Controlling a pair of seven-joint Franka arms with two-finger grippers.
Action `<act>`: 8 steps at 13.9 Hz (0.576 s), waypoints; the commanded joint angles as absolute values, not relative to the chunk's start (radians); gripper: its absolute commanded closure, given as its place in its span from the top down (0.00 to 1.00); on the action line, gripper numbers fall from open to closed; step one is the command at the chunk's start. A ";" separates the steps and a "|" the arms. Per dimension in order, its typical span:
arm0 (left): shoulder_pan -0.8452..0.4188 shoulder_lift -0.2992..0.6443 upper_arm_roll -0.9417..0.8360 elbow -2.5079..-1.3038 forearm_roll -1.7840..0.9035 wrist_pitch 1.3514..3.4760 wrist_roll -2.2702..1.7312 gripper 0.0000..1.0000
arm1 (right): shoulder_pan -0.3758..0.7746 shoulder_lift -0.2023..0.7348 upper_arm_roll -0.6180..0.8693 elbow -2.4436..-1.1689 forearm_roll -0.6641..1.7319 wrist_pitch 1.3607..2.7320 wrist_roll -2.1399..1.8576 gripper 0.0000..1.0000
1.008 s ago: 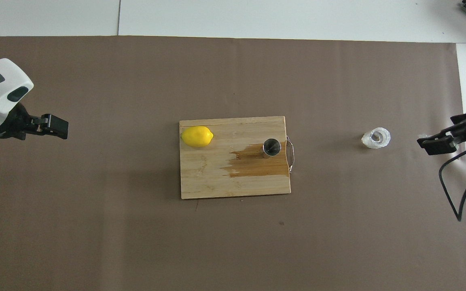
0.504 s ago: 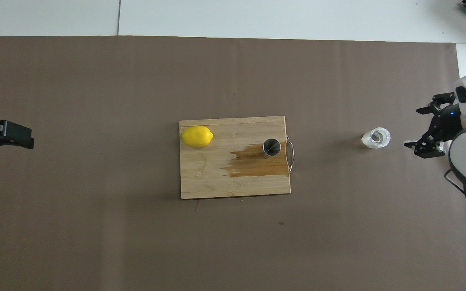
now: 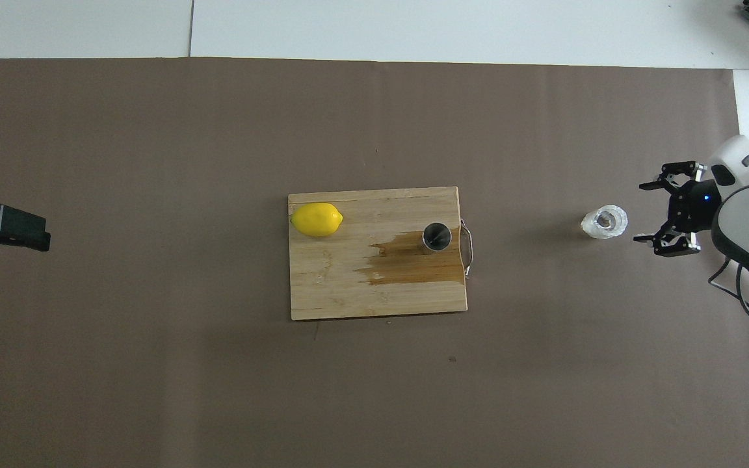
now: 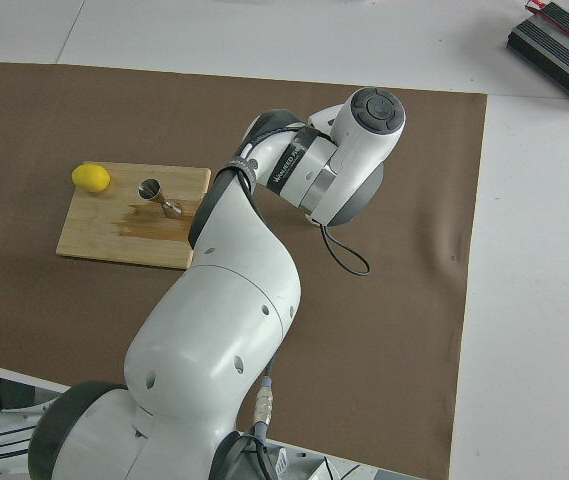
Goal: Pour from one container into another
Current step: 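Move the open right gripper toward the small clear cup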
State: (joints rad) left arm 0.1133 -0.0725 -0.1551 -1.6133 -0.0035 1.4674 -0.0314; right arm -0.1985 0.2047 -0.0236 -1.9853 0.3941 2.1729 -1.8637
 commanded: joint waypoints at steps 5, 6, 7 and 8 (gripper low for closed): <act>0.132 -0.100 -0.153 -1.646 -0.087 1.468 -0.022 1.00 | -0.242 0.342 -0.012 -2.022 0.624 2.232 -2.190 1.00; 0.133 -0.100 -0.152 -1.646 -0.086 1.463 -0.021 1.00 | -0.244 0.360 -0.012 -2.022 0.659 2.235 -2.236 1.00; 0.133 -0.100 -0.152 -1.647 -0.086 1.459 -0.021 1.00 | -0.239 0.362 -0.012 -2.019 0.664 2.235 -2.246 1.00; 0.133 -0.100 -0.152 -1.649 -0.086 1.459 -0.023 1.00 | -0.238 0.362 -0.011 -2.019 0.667 2.235 -2.247 1.00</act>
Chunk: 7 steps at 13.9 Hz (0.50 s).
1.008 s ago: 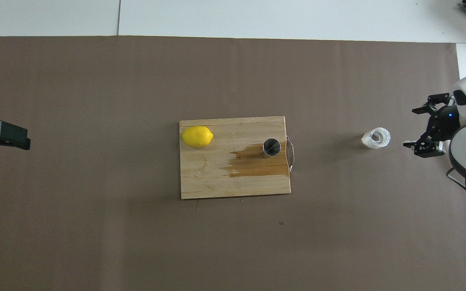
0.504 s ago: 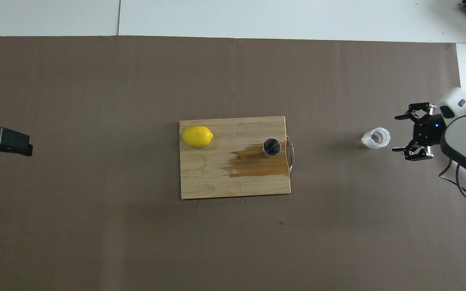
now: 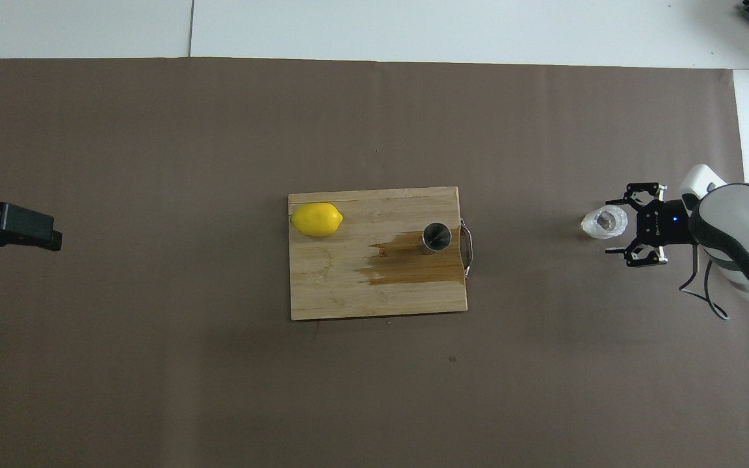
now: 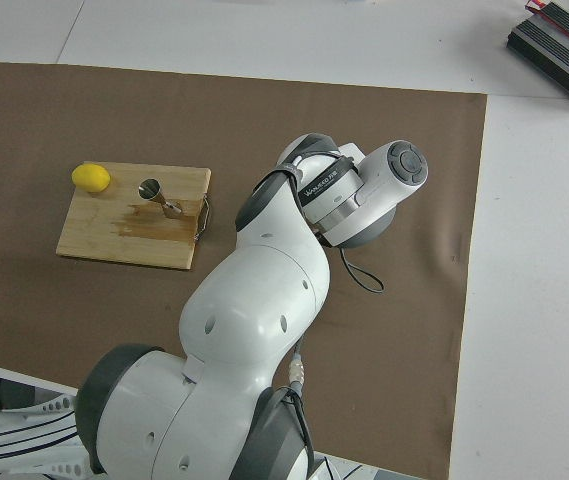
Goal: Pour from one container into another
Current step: 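Close the right gripper around the small clear cup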
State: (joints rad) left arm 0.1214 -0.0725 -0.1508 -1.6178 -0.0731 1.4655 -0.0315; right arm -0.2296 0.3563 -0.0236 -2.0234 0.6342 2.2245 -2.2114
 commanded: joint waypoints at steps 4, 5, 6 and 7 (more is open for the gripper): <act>0.114 -0.107 -0.160 -1.663 -0.008 1.465 -0.018 1.00 | -0.229 0.362 -0.006 -2.019 0.715 2.229 -2.246 0.75; 0.121 -0.109 -0.161 -1.664 -0.009 1.470 -0.021 1.00 | -0.229 0.361 -0.006 -2.019 0.727 2.227 -2.243 0.44; 0.123 -0.109 -0.161 -1.666 -0.009 1.470 -0.021 1.00 | -0.227 0.359 -0.006 -2.019 0.738 2.226 -2.240 0.05; 0.123 -0.109 -0.161 -1.666 -0.009 1.470 -0.021 1.00 | -0.229 0.357 -0.005 -2.014 0.748 2.226 -2.240 0.00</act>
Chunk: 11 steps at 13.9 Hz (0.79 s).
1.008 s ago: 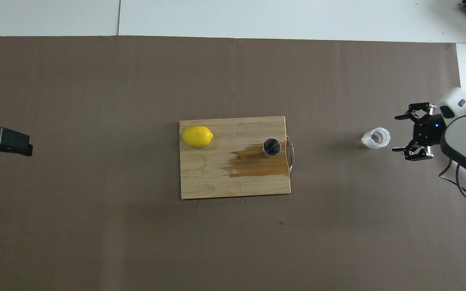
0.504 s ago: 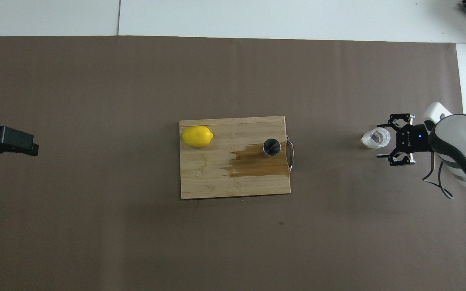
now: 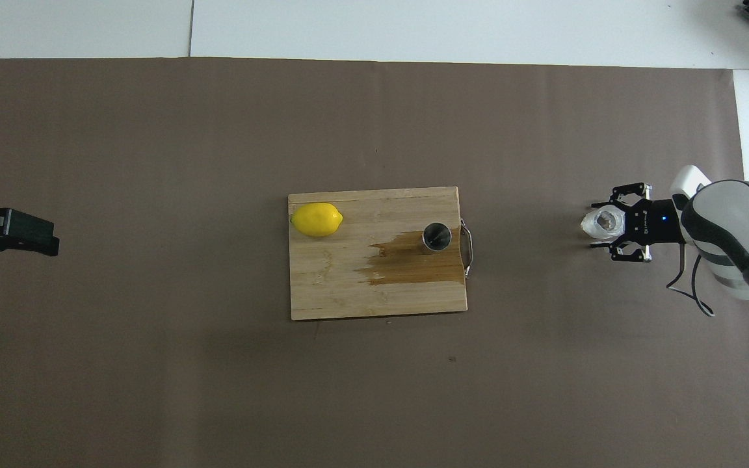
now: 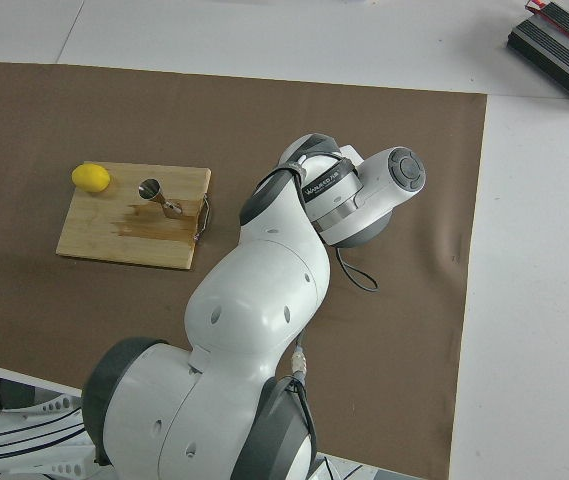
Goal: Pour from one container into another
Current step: 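Close the right gripper around the small clear cup, then lift the clear cup with the right gripper and carry it above the metal cup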
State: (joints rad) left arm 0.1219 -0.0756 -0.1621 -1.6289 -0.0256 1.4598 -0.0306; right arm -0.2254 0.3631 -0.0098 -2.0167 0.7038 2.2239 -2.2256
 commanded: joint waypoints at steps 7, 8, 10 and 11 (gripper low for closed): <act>0.127 -0.109 -0.158 -1.663 -0.009 1.463 -0.031 1.00 | -0.063 0.241 0.000 -1.970 0.642 2.233 -1.831 0.00; 0.127 -0.109 -0.158 -1.663 -0.009 1.463 -0.032 1.00 | -0.023 0.238 -0.002 -1.944 0.574 2.233 -1.722 0.00; 0.126 -0.107 -0.160 -1.663 -0.009 1.463 -0.031 1.00 | 0.052 0.232 0.002 -1.884 0.421 2.229 -1.512 0.00; 0.123 -0.109 -0.160 -1.663 -0.009 1.463 -0.032 1.00 | 0.095 0.235 0.002 -1.852 0.352 2.221 -1.415 0.00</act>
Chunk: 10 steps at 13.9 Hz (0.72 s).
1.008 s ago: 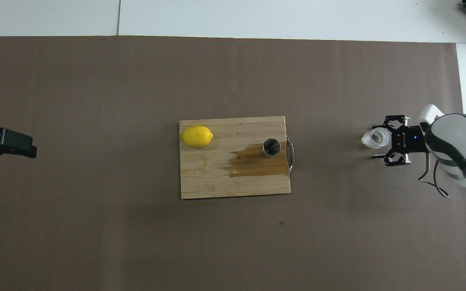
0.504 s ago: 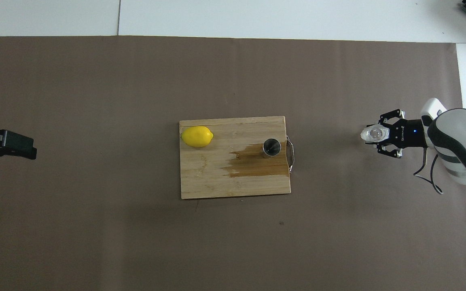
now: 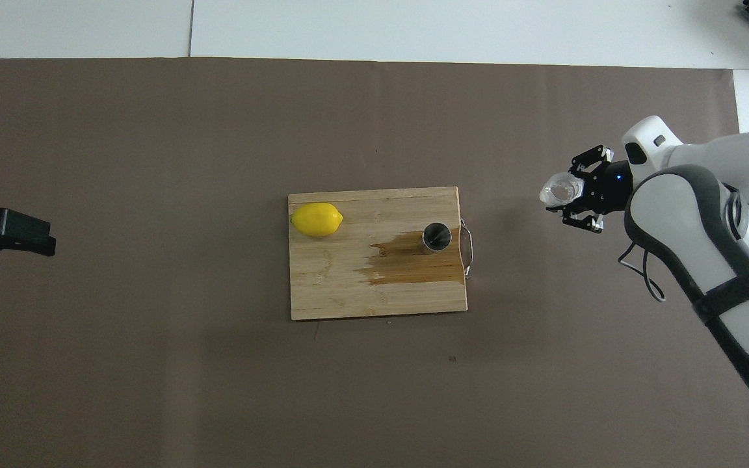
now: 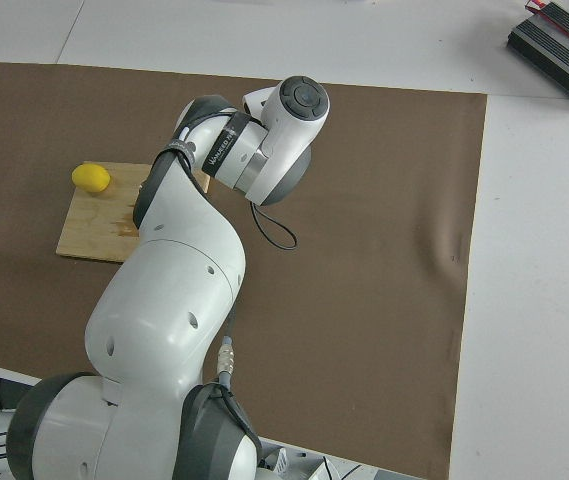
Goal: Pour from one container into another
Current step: 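Lift the clear cup with the right gripper and carry it above the metal cup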
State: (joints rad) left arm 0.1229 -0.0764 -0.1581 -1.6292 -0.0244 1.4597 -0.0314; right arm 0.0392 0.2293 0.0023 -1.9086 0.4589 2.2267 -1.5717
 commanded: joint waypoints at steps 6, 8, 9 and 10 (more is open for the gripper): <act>0.124 -0.109 -0.160 -1.663 -0.009 1.463 -0.032 1.00 | 0.308 0.250 0.002 -1.779 0.036 2.209 -1.063 0.00; 0.124 -0.109 -0.160 -1.663 -0.009 1.463 -0.032 1.00 | 0.345 0.245 0.002 -1.779 -0.055 2.172 -1.058 0.00; 0.124 -0.109 -0.160 -1.663 -0.009 1.463 -0.031 1.00 | 0.366 0.242 0.002 -1.781 -0.095 2.155 -1.054 0.00; 0.124 -0.107 -0.160 -1.663 -0.009 1.463 -0.031 1.00 | 0.383 0.238 0.002 -1.784 -0.119 2.139 -1.049 0.00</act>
State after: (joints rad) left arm 0.1229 -0.0766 -0.1591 -1.6293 -0.0243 1.4597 -0.0314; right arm 0.3591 0.2352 0.0045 -1.8036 -0.0584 2.1806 -1.0692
